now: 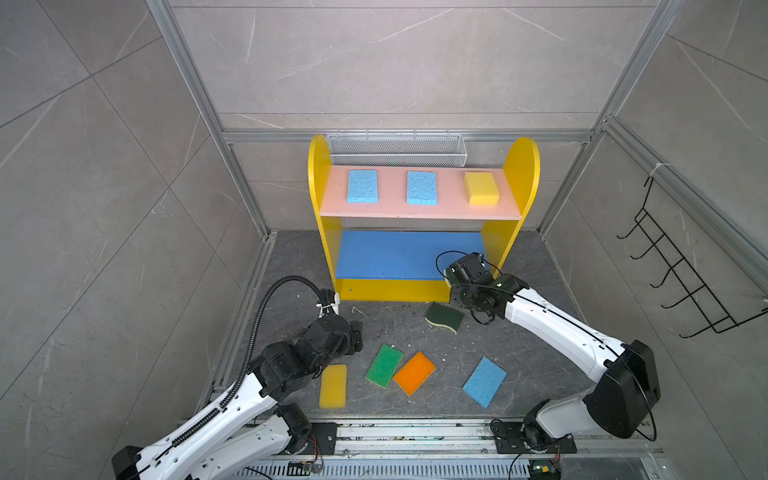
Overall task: Place and organize the cleaning sponges onto the shelf
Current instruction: 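Lift the green scrub sponge and carry it to the blue lower shelf, then lower the green scrub sponge onto the blue shelf with the right gripper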
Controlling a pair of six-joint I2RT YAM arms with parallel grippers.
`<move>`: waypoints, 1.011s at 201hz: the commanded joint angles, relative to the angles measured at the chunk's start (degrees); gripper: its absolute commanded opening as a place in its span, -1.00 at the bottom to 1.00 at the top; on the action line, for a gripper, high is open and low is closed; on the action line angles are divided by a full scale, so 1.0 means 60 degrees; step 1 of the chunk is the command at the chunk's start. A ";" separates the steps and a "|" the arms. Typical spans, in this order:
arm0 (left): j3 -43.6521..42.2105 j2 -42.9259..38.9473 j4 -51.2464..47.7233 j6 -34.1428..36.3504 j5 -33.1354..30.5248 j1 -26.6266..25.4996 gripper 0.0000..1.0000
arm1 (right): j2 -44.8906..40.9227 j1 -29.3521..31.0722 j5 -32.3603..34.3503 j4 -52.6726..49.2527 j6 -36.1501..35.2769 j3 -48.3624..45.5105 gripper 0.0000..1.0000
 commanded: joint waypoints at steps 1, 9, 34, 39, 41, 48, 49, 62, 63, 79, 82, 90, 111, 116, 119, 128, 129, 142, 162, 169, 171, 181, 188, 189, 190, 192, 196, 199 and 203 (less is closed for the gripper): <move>0.0253 0.0040 0.0375 0.0483 -0.0271 -0.0009 0.61 | 0.0352 -0.0317 -0.0301 0.0449 0.0363 0.0563 0.02; 0.0265 0.0095 0.0381 0.0522 -0.0273 -0.0009 0.61 | 0.0482 -0.0367 -0.0243 0.0451 0.0350 0.0777 0.03; 0.0276 0.0222 0.0381 0.0624 -0.0526 0.0003 0.61 | 0.0977 -0.0466 0.0007 0.0374 0.0171 0.1557 0.04; 0.0257 0.0242 0.0406 0.0653 -0.0553 0.0006 0.61 | 0.1096 -0.0478 0.0037 0.0354 0.0147 0.1718 0.05; 0.0266 0.0244 0.0429 0.0652 -0.0570 0.0006 0.61 | 0.1154 -0.0497 0.0060 0.0352 0.0141 0.1773 0.05; 0.0233 0.0275 0.0489 0.0659 -0.0579 0.0019 0.62 | 0.1314 -0.0515 0.0126 0.0310 0.0092 0.1991 0.05; 0.0229 0.0279 0.0502 0.0663 -0.0587 0.0020 0.61 | 0.1336 -0.0519 0.0128 0.0308 0.0089 0.2021 0.05; 0.0168 0.0323 0.0630 0.0669 -0.0562 0.0020 0.61 | 0.1562 -0.0532 0.0194 0.0303 0.0085 0.2311 0.05; 0.0159 0.0318 0.0631 0.0675 -0.0564 0.0020 0.61 | 0.1570 -0.0535 0.0199 0.0312 0.0085 0.2327 0.05; 0.0115 0.0397 0.0740 0.0673 -0.0531 0.0049 0.61 | 0.1786 -0.0581 0.0298 0.0363 0.0085 0.2611 0.06; 0.0101 0.0420 0.0737 0.0658 -0.0536 0.0050 0.61 | 0.1835 -0.0597 0.0338 0.0365 0.0104 0.2664 0.07; 0.0107 0.0469 0.0765 0.0662 -0.0549 0.0064 0.61 | 0.1952 -0.0605 0.0423 0.0360 0.0088 0.2793 0.07; 0.0075 0.0543 0.0845 0.0674 -0.0539 0.0078 0.61 | 0.2266 -0.0684 0.0588 0.0334 0.0017 0.3118 0.08; 0.0076 0.0550 0.0864 0.0670 -0.0535 0.0079 0.61 | 0.2349 -0.0712 0.0599 0.0314 -0.0013 0.3203 0.08; 0.0065 0.0558 0.0888 0.0674 -0.0540 0.0075 0.61 | 0.2409 -0.0720 0.0623 0.0293 -0.0029 0.3243 0.08; 0.0036 0.0571 0.0924 0.0687 -0.0547 0.0092 0.61 | 0.2551 -0.0741 0.0649 0.0269 -0.0092 0.3370 0.08; 0.0035 0.0574 0.0939 0.0691 -0.0549 0.0093 0.61 | 0.2563 -0.0742 0.0661 0.0258 -0.0099 0.3384 0.08; -0.0009 0.0594 0.0972 0.0681 -0.0580 0.0094 0.61 | 0.2721 -0.0746 0.0750 0.0241 -0.0183 0.3505 0.08; -0.0025 0.0679 0.1011 0.0729 -0.0610 0.0127 0.61 | 0.2937 -0.0753 0.1014 0.0044 -0.0273 0.3715 0.08; -0.0010 0.0713 0.1011 0.0747 -0.0625 0.0137 0.61 | 0.2983 -0.0766 0.1095 0.0006 -0.0269 0.3713 0.09; -0.0010 0.0731 0.1012 0.0742 -0.0628 0.0138 0.61 | 0.2996 -0.0767 0.1112 -0.0003 -0.0274 0.3718 0.09; 0.0018 0.0792 0.1024 0.0765 -0.0636 0.0148 0.61 | 0.3027 -0.0756 0.1205 0.0009 -0.0280 0.3665 0.10; 0.0033 0.0842 0.1028 0.0778 -0.0627 0.0160 0.61 | 0.3050 -0.0780 0.1250 0.0027 -0.0281 0.3633 0.10; 0.0033 0.0848 0.1028 0.0774 -0.0626 0.0149 0.61 | 0.3054 -0.0783 0.1254 0.0028 -0.0281 0.3647 0.11; 0.0041 0.0844 0.1035 0.0771 -0.0640 0.0158 0.61 | 0.3064 -0.0777 0.1264 0.0020 -0.0281 0.3639 0.11; 0.0047 0.0852 0.1037 0.0784 -0.0639 0.0165 0.61 | 0.3078 -0.0784 0.1264 0.0019 -0.0281 0.3634 0.11; 0.0056 0.0887 0.1043 0.0789 -0.0644 0.0167 0.61 | 0.3100 -0.0804 0.1292 0.0024 -0.0281 0.3618 0.11; 0.0062 0.0901 0.1062 0.0792 -0.0627 0.0167 0.61 | 0.3113 -0.0794 0.1310 0.0017 -0.0281 0.3623 0.11; 0.0063 0.0932 0.1066 0.0795 -0.0629 0.0167 0.61 | 0.3139 -0.0814 0.1317 0.0014 -0.0280 0.3613 0.12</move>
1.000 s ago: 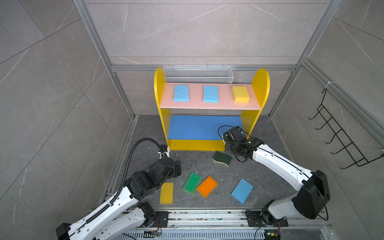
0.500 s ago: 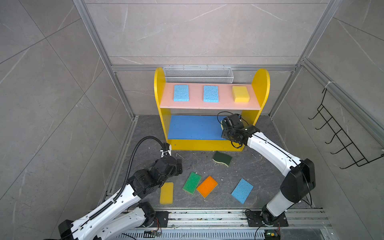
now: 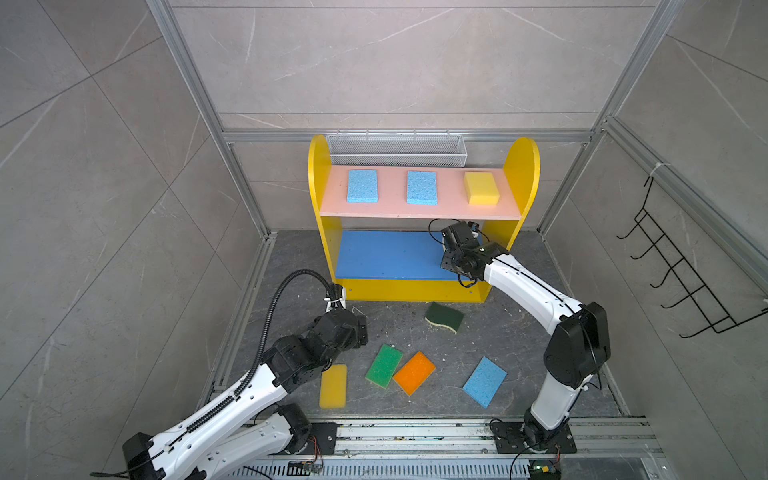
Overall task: Place and organize the cleaning sponges onto the shelf
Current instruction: 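Lower the green scrub sponge onto the blue shelf with the right gripper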
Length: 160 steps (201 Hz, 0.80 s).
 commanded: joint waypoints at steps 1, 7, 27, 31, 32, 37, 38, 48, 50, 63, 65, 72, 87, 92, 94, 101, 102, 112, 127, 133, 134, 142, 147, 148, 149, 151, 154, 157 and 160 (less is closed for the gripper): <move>0.0078 0.0121 0.0347 0.0297 -0.0306 0.0054 0.61 | 0.0184 -0.0072 0.0443 -0.0256 -0.0156 0.0202 0.12; 0.0085 0.0147 0.0356 0.0332 -0.0304 0.0062 0.61 | 0.0223 -0.0098 0.0443 -0.0272 -0.0145 0.0204 0.12; 0.0114 0.0269 0.0365 0.0334 -0.0279 0.0068 0.61 | 0.0356 -0.0196 0.0442 -0.0285 -0.0055 0.0194 0.14; 0.0114 0.0289 0.0370 0.0333 -0.0271 0.0065 0.61 | 0.0369 -0.0217 0.0448 -0.0293 -0.0040 0.0197 0.13; 0.0114 0.0292 0.0367 0.0327 -0.0269 0.0067 0.61 | 0.0378 -0.0218 0.0453 -0.0289 -0.0032 0.0197 0.13; 0.0102 0.0302 0.0365 0.0328 -0.0281 0.0069 0.61 | 0.0406 -0.0239 0.0447 -0.0298 -0.0025 0.0215 0.14; 0.0101 0.0299 0.0365 0.0332 -0.0274 0.0069 0.61 | 0.0411 -0.0244 0.0445 -0.0292 -0.0025 0.0213 0.14; 0.0085 0.0324 0.0384 0.0335 -0.0275 0.0083 0.61 | 0.0473 -0.0284 0.0463 -0.0300 -0.0010 0.0224 0.16; 0.0085 0.0342 0.0381 0.0332 -0.0273 0.0083 0.61 | 0.0474 -0.0297 0.0463 -0.0300 -0.0010 0.0233 0.16; 0.0099 0.0383 0.0390 0.0317 -0.0279 0.0098 0.61 | 0.0539 -0.0332 0.0430 -0.0292 -0.0023 0.0269 0.19; 0.0100 0.0394 0.0382 0.0320 -0.0267 0.0091 0.61 | 0.0552 -0.0335 0.0425 -0.0287 -0.0043 0.0266 0.20; 0.0113 0.0416 0.0381 0.0350 -0.0257 0.0110 0.61 | 0.0596 -0.0350 0.0386 -0.0293 -0.0095 0.0291 0.22; 0.0158 0.0490 0.0381 0.0369 -0.0254 0.0125 0.61 | 0.0677 -0.0365 0.0274 -0.0286 -0.0220 0.0350 0.25; 0.0172 0.0522 0.0381 0.0386 -0.0263 0.0116 0.61 | 0.0718 -0.0365 0.0257 -0.0300 -0.0262 0.0380 0.26; 0.0173 0.0527 0.0383 0.0381 -0.0266 0.0124 0.61 | 0.0736 -0.0365 0.0246 -0.0307 -0.0271 0.0385 0.26; 0.0187 0.0562 0.0386 0.0368 -0.0263 0.0127 0.61 | 0.0777 -0.0366 0.0252 -0.0327 -0.0310 0.0413 0.27; 0.0188 0.0560 0.0390 0.0374 -0.0258 0.0127 0.61 | 0.0779 -0.0365 0.0252 -0.0328 -0.0314 0.0415 0.27; 0.0200 0.0613 0.0399 0.0377 -0.0260 0.0123 0.61 | 0.0822 -0.0372 0.0243 -0.0329 -0.0383 0.0416 0.28; 0.0215 0.0679 0.0423 0.0351 -0.0246 0.0140 0.61 | 0.0826 -0.0374 0.0267 -0.0370 -0.0448 0.0409 0.29; 0.0217 0.0693 0.0428 0.0364 -0.0232 0.0142 0.61 | 0.0813 -0.0381 0.0282 -0.0381 -0.0475 0.0408 0.29; 0.0217 0.0692 0.0440 0.0357 -0.0228 0.0142 0.61 | 0.0812 -0.0381 0.0274 -0.0384 -0.0477 0.0405 0.29; 0.0224 0.0716 0.0456 0.0362 -0.0233 0.0142 0.61 | 0.0783 -0.0380 0.0314 -0.0402 -0.0478 0.0384 0.30; 0.0231 0.0731 0.0467 0.0352 -0.0232 0.0142 0.61 | 0.0764 -0.0380 0.0368 -0.0416 -0.0479 0.0358 0.30; 0.0232 0.0733 0.0474 0.0351 -0.0235 0.0142 0.61 | 0.0751 -0.0373 0.0384 -0.0417 -0.0479 0.0358 0.30; 0.0232 0.0734 0.0471 0.0351 -0.0237 0.0142 0.61 | 0.0744 -0.0376 0.0384 -0.0417 -0.0472 0.0358 0.30; 0.0232 0.0741 0.0475 0.0351 -0.0230 0.0142 0.61 | 0.0732 -0.0383 0.0410 -0.0428 -0.0466 0.0347 0.30; 0.0244 0.0746 0.0486 0.0351 -0.0237 0.0142 0.61 | 0.0706 -0.0377 0.0452 -0.0432 -0.0465 0.0318 0.31; 0.0242 0.0756 0.0484 0.0362 -0.0231 0.0142 0.61 | 0.0677 -0.0378 0.0490 -0.0432 -0.0465 0.0307 0.31; 0.0257 0.0766 0.0491 0.0365 -0.0235 0.0142 0.61 | 0.0655 -0.0391 0.0513 -0.0432 -0.0463 0.0280 0.30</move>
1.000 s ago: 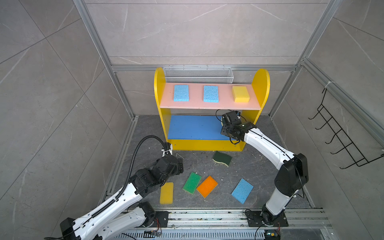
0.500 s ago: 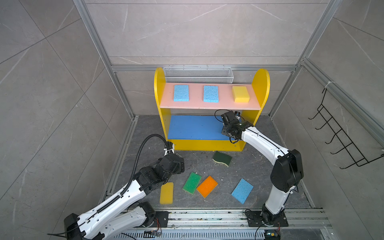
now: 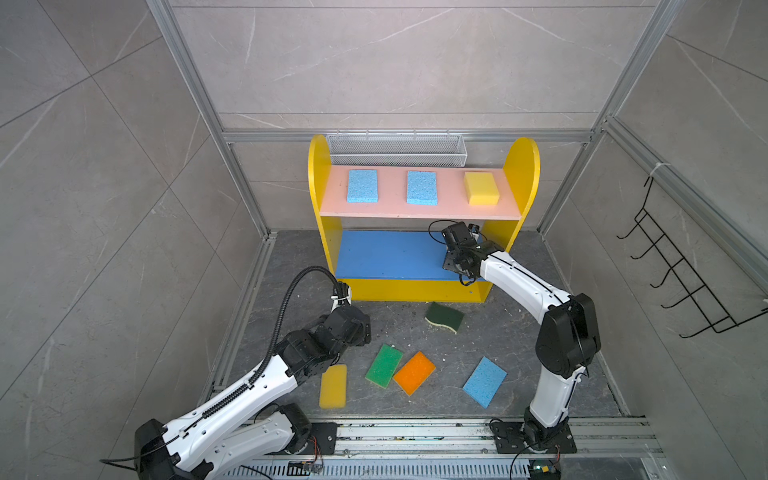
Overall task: Place and organize the cleaning sponges onto the shelf
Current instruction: 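Lower the green scrub sponge onto the blue shelf with the right gripper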
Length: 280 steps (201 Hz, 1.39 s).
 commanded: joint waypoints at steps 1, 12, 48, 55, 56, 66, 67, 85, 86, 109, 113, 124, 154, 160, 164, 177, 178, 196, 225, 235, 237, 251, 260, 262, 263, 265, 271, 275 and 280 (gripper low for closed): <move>0.0259 0.0044 0.0275 0.0245 -0.0233 0.0043 0.61 | -0.0029 -0.0021 0.0263 -0.0403 -0.0143 0.0122 0.31; 0.0297 0.0089 0.0291 0.0254 -0.0220 0.0043 0.61 | -0.0107 -0.0035 0.0375 -0.0396 -0.0155 0.0054 0.30; 0.0349 0.0110 0.0269 0.0275 -0.0168 0.0043 0.61 | -0.0198 -0.0163 0.0419 -0.0476 -0.0173 0.0002 0.31; 0.0349 0.0094 0.0277 0.0274 -0.0168 0.0043 0.61 | -0.0213 -0.0183 0.0398 -0.0433 -0.0181 -0.0034 0.31; 0.0349 0.0098 0.0270 0.0274 -0.0169 0.0043 0.61 | -0.0221 -0.0191 0.0401 -0.0429 -0.0177 -0.0039 0.31; 0.0332 0.0051 0.0269 0.0268 -0.0154 0.0043 0.61 | -0.0228 -0.0222 0.0373 -0.0414 -0.0216 -0.0046 0.31; 0.0333 0.0047 0.0259 0.0264 -0.0162 0.0043 0.61 | -0.0229 -0.0225 0.0374 -0.0412 -0.0231 -0.0045 0.31; 0.0331 0.0013 0.0247 0.0249 -0.0154 0.0036 0.61 | -0.0229 -0.0253 0.0414 -0.0471 -0.0312 -0.0029 0.32; 0.0332 0.0013 0.0248 0.0247 -0.0154 0.0040 0.61 | -0.0229 -0.0255 0.0409 -0.0462 -0.0316 -0.0037 0.33; 0.0355 -0.0008 0.0173 0.0238 -0.0141 0.0043 0.61 | -0.0251 -0.0272 0.0290 -0.0341 -0.0475 -0.0107 0.38; 0.0357 -0.0016 0.0169 0.0217 -0.0150 0.0043 0.61 | -0.0251 -0.0273 0.0266 -0.0337 -0.0493 -0.0109 0.40; 0.0360 -0.0031 0.0168 0.0195 -0.0133 0.0043 0.61 | -0.0235 -0.0272 0.0203 -0.0323 -0.0563 -0.0106 0.43; 0.0349 -0.0069 0.0142 0.0134 -0.0125 0.0043 0.61 | -0.0242 -0.0270 0.0030 -0.0309 -0.0671 -0.0146 0.46; 0.0345 -0.0075 0.0139 0.0116 -0.0114 0.0043 0.61 | -0.0256 -0.0262 0.0022 -0.0310 -0.0671 -0.0160 0.47; 0.0349 -0.0075 0.0142 0.0115 -0.0122 0.0043 0.61 | -0.0264 -0.0271 0.0023 -0.0309 -0.0680 -0.0174 0.47; 0.0363 -0.0082 0.0123 0.0103 -0.0124 0.0043 0.61 | -0.0333 -0.0270 0.0045 -0.0329 -0.0686 -0.0219 0.50; 0.0356 -0.0086 0.0127 0.0101 -0.0117 0.0043 0.61 | -0.0332 -0.0271 0.0041 -0.0326 -0.0693 -0.0227 0.50; 0.0379 -0.0103 0.0106 0.0072 -0.0110 0.0043 0.61 | -0.0447 -0.0265 0.0122 -0.0381 -0.0701 -0.0251 0.61; 0.0378 -0.0109 0.0012 0.0007 -0.0066 0.0043 0.61 | -0.0727 -0.0264 0.0198 -0.0431 -0.0730 -0.0449 0.71; 0.0371 -0.0147 -0.0044 -0.0024 -0.0064 0.0040 0.61 | -0.0821 -0.0272 0.0144 -0.0424 -0.0741 -0.0536 0.72; 0.0365 -0.0159 -0.0052 -0.0034 -0.0066 0.0043 0.61 | -0.0842 -0.0268 0.0134 -0.0417 -0.0755 -0.0552 0.72; 0.0320 -0.0254 -0.0124 -0.0103 -0.0038 0.0043 0.61 | -0.0984 -0.0272 0.0047 -0.0371 -0.0751 -0.0721 0.73; 0.0283 -0.0351 -0.0147 -0.0157 -0.0037 0.0043 0.61 | -0.1105 -0.0265 0.0031 -0.0327 -0.0743 -0.0807 0.73; 0.0278 -0.0382 -0.0147 -0.0167 -0.0037 0.0043 0.61 | -0.1126 -0.0259 0.0029 -0.0312 -0.0744 -0.0835 0.73; 0.0269 -0.0389 -0.0147 -0.0166 -0.0037 0.0043 0.61 | -0.1139 -0.0258 0.0033 -0.0317 -0.0737 -0.0850 0.73; 0.0256 -0.0410 -0.0147 -0.0176 -0.0037 0.0043 0.61 | -0.1164 -0.0258 0.0015 -0.0299 -0.0743 -0.0890 0.73; 0.0219 -0.0490 -0.0170 -0.0209 -0.0033 0.0043 0.61 | -0.1232 -0.0257 0.0022 -0.0270 -0.0744 -0.0964 0.73; 0.0191 -0.0564 -0.0188 -0.0224 -0.0037 0.0043 0.61 | -0.1268 -0.0257 0.0015 -0.0259 -0.0741 -0.1022 0.73; 0.0153 -0.0635 -0.0195 -0.0251 -0.0037 0.0043 0.61 | -0.1323 -0.0258 0.0037 -0.0237 -0.0744 -0.1060 0.73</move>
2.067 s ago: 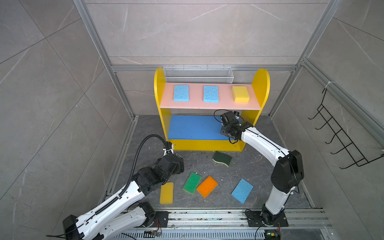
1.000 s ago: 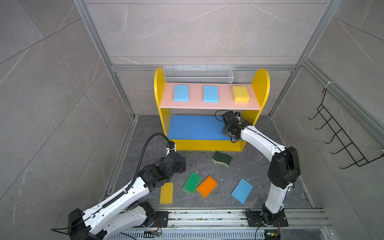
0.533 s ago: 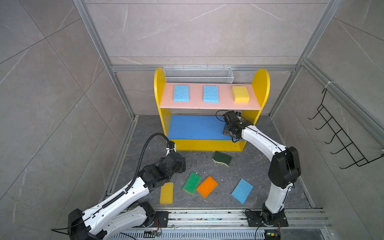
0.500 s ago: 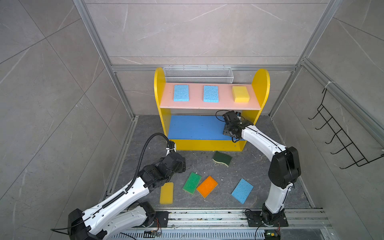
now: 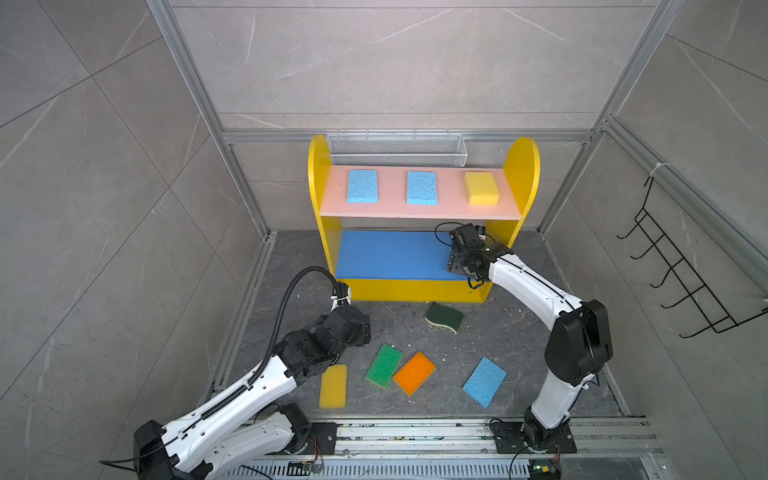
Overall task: Place and organize the cleaning sponges onto the shelf
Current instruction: 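Lower the green scrub sponge onto the blue shelf with the right gripper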
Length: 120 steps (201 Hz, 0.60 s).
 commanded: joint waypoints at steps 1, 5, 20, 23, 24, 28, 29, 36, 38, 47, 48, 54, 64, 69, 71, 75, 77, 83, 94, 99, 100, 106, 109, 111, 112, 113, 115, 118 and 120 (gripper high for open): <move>0.0141 -0.0451 -0.0160 -0.0219 -0.0077 0.0040 0.61 | -0.0517 -0.0006 -0.0024 -0.0064 -0.0129 -0.0311 0.73; 0.0105 -0.0512 -0.0165 -0.0255 -0.0077 0.0040 0.61 | -0.0556 -0.0006 -0.0006 -0.0069 -0.0129 -0.0350 0.73; 0.0009 -0.0732 -0.0222 -0.0348 -0.0077 0.0040 0.60 | -0.0610 -0.0006 -0.0003 -0.0148 -0.0183 -0.0396 0.73; -0.0015 -0.0779 -0.0226 -0.0364 -0.0073 0.0040 0.60 | -0.0611 -0.0004 -0.0013 -0.0171 -0.0198 -0.0391 0.73; -0.0020 -0.0793 -0.0225 -0.0373 -0.0075 0.0040 0.60 | -0.0609 -0.0005 -0.0015 -0.0176 -0.0200 -0.0393 0.73; -0.0037 -0.0846 -0.0238 -0.0414 -0.0077 0.0040 0.60 | -0.0635 -0.0010 -0.0041 -0.0200 -0.0215 -0.0383 0.73; -0.0038 -0.0856 -0.0246 -0.0419 -0.0077 0.0040 0.60 | -0.0636 0.0014 -0.0058 -0.0205 -0.0223 -0.0382 0.73; -0.0079 -0.0932 -0.0267 -0.0454 -0.0077 0.0040 0.60 | -0.0685 0.0016 -0.0096 -0.0210 -0.0280 -0.0400 0.74; -0.0090 -0.0967 -0.0279 -0.0473 -0.0077 0.0040 0.60 | -0.0696 0.0029 -0.0102 -0.0210 -0.0295 -0.0408 0.75; -0.0112 -0.1035 -0.0305 -0.0497 -0.0069 0.0038 0.60 | -0.0778 0.0093 -0.0105 -0.0210 -0.0377 -0.0427 0.76; -0.0112 -0.1039 -0.0308 -0.0505 -0.0073 0.0039 0.60 | -0.0780 0.0109 -0.0105 -0.0210 -0.0385 -0.0426 0.76; -0.0126 -0.1085 -0.0325 -0.0534 -0.0076 0.0033 0.60 | -0.0835 0.0167 -0.0066 -0.0210 -0.0441 -0.0440 0.77; -0.0127 -0.1116 -0.0367 -0.0564 -0.0077 0.0032 0.60 | -0.0902 0.0271 -0.0008 -0.0181 -0.0536 -0.0445 0.78; -0.0127 -0.1137 -0.0392 -0.0586 -0.0076 0.0031 0.59 | -0.0907 0.0290 0.0042 -0.0193 -0.0552 -0.0440 0.78; -0.0127 -0.1147 -0.0398 -0.0605 -0.0069 0.0023 0.59 | -0.0920 0.0299 0.0060 -0.0195 -0.0553 -0.0440 0.78; -0.0127 -0.1155 -0.0413 -0.0615 -0.0076 0.0025 0.59 | -0.0928 0.0296 0.0070 -0.0196 -0.0546 -0.0448 0.78; -0.0127 -0.1155 -0.0418 -0.0626 -0.0077 0.0025 0.59 | -0.0929 0.0311 0.0071 -0.0195 -0.0537 -0.0446 0.78; -0.0127 -0.1167 -0.0415 -0.0644 -0.0077 0.0025 0.59 | -0.0912 0.0299 0.0085 -0.0196 -0.0531 -0.0456 0.79; -0.0141 -0.1189 -0.0429 -0.0671 0.0186 0.0024 0.59 | -0.0857 0.0292 0.0114 -0.0206 -0.0592 -0.0417 0.79; -0.0142 -0.1211 -0.0440 -0.0674 0.0211 0.0021 0.59 | -0.0822 0.0306 0.0124 -0.0209 -0.0617 -0.0390 0.80; -0.0149 -0.1207 -0.0442 -0.0681 0.0213 0.0023 0.59 | -0.0817 0.0304 0.0127 -0.0210 -0.0622 -0.0378 0.80; -0.0167 -0.1237 -0.0446 -0.0697 0.0216 0.0014 0.59 | -0.0750 0.0305 0.0130 -0.0212 -0.0641 -0.0335 0.81; -0.0171 -0.1245 -0.0444 -0.0703 0.0216 0.0015 0.59 | -0.0728 0.0308 0.0126 -0.0223 -0.0647 -0.0310 0.81; -0.0178 -0.1262 -0.0444 -0.0714 0.0216 0.0019 0.59 | -0.0711 0.0303 0.0129 -0.0239 -0.0665 -0.0287 0.82; -0.0182 -0.1269 -0.0444 -0.0716 0.0216 0.0015 0.59 | -0.0703 0.0295 0.0129 -0.0239 -0.0668 -0.0290 0.82; -0.0184 -0.1266 -0.0451 -0.0717 0.0223 0.0005 0.59 | -0.0692 0.0298 0.0130 -0.0254 -0.0677 -0.0270 0.82; -0.0193 -0.1282 -0.0457 -0.0725 0.0214 0.0009 0.59 | -0.0676 0.0297 0.0126 -0.0254 -0.0691 -0.0244 0.82; -0.0199 -0.1289 -0.0458 -0.0730 0.0209 0.0009 0.59 | -0.0645 0.0290 0.0129 -0.0254 -0.0701 -0.0205 0.83; -0.0200 -0.1298 -0.0466 -0.0732 0.0214 0.0010 0.59 | -0.0631 0.0291 0.0130 -0.0261 -0.0719 -0.0195 0.83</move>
